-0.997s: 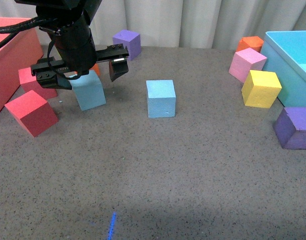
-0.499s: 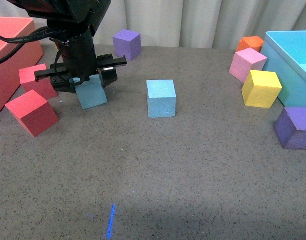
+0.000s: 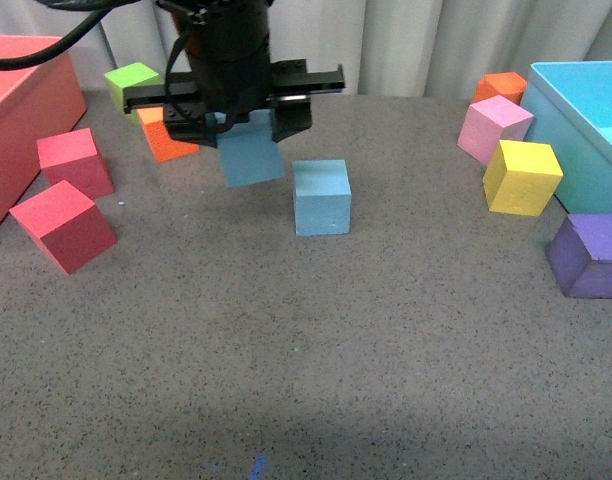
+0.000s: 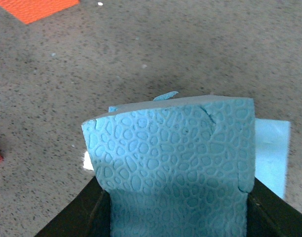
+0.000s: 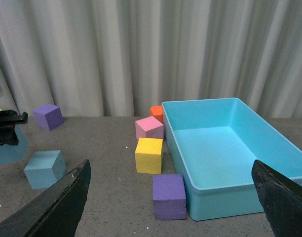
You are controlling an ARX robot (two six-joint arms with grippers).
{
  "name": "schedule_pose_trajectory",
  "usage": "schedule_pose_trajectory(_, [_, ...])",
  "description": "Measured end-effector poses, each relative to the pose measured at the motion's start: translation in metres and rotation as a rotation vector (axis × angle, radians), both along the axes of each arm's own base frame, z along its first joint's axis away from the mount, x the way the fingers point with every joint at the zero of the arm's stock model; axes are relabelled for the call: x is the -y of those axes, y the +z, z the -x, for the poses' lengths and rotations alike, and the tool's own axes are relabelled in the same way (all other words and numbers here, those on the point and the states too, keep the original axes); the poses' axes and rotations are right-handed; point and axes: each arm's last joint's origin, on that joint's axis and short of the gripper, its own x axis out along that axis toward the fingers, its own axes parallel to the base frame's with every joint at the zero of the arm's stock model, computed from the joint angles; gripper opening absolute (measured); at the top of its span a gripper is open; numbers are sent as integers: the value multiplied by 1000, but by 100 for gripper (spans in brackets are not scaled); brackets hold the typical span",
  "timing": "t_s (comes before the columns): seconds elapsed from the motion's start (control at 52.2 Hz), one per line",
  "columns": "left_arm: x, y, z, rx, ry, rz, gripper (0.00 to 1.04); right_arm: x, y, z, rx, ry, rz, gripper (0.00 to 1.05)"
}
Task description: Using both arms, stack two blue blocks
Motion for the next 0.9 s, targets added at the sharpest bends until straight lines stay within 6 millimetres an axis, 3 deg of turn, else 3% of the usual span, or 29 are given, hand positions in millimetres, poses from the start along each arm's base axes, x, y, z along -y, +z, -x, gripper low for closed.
schedule_pose_trajectory(0.173, [35,14,6,6,-58,-9,48,0,0,0,0,0,0,95])
schedule_pose_trajectory(0.307, [52,14,4,8,-78,-20,48,0,0,0,0,0,0,95])
schedule_pose_trajectory(0.901, [68,-1,2,-23,-102,-54,48,0,0,0,0,0,0,95])
